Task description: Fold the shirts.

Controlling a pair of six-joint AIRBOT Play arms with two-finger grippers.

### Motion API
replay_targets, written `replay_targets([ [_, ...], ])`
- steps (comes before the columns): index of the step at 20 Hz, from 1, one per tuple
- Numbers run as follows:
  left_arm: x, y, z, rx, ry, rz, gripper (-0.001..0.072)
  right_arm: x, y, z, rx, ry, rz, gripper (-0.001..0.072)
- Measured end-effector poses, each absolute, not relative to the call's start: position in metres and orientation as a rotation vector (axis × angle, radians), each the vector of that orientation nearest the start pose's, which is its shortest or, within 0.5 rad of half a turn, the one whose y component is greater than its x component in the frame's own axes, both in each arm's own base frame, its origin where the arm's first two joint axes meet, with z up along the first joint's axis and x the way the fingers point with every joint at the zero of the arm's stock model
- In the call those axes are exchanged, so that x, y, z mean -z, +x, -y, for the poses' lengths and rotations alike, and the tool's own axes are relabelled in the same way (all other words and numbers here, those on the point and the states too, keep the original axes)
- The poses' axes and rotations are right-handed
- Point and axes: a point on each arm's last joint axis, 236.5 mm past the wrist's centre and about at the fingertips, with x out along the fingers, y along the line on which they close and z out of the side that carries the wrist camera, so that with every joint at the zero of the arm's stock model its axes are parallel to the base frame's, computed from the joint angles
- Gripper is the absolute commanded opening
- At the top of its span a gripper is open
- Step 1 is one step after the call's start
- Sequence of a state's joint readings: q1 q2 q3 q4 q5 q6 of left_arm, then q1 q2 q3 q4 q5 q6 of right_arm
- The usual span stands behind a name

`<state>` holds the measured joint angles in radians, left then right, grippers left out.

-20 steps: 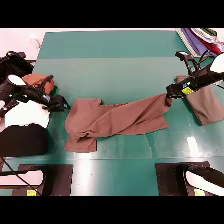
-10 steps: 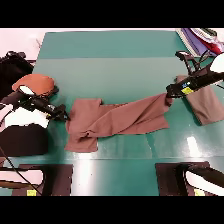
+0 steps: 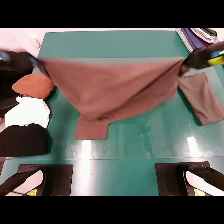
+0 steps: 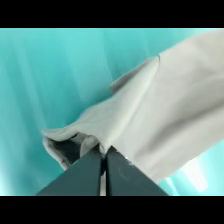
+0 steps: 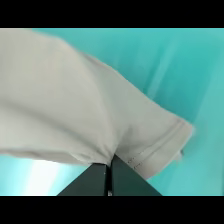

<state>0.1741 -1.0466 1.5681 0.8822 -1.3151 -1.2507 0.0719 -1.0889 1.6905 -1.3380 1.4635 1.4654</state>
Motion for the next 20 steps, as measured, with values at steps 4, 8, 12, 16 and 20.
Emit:
replay_targets([
  [4,-0.46,0.289,0.095,0.482,-0.026,-0.199,0.0022,-0.354,0.322,-0.075,-0.31,-0.036,-0.601,0.0014],
  [8,-0.541,0.222,0.099,0.436,0.044,0.054,0.0022,-0.408,0.284,-0.056,-0.236,-0.061,-0.47,0.0013],
  [12,-0.556,0.227,0.094,0.418,0.032,0.103,0.0022,-0.397,0.28,-0.044,-0.187,-0.052,-0.523,0.0013],
  [16,-0.486,0.31,0.09,0.47,-0.075,-0.14,0.0022,-0.317,0.314,-0.043,-0.164,-0.03,-0.792,0.0013],
  [20,-0.357,0.405,0.101,0.537,-0.178,-0.507,0.0023,-0.195,0.344,-0.044,-0.153,-0.023,-1.174,0.0015],
])
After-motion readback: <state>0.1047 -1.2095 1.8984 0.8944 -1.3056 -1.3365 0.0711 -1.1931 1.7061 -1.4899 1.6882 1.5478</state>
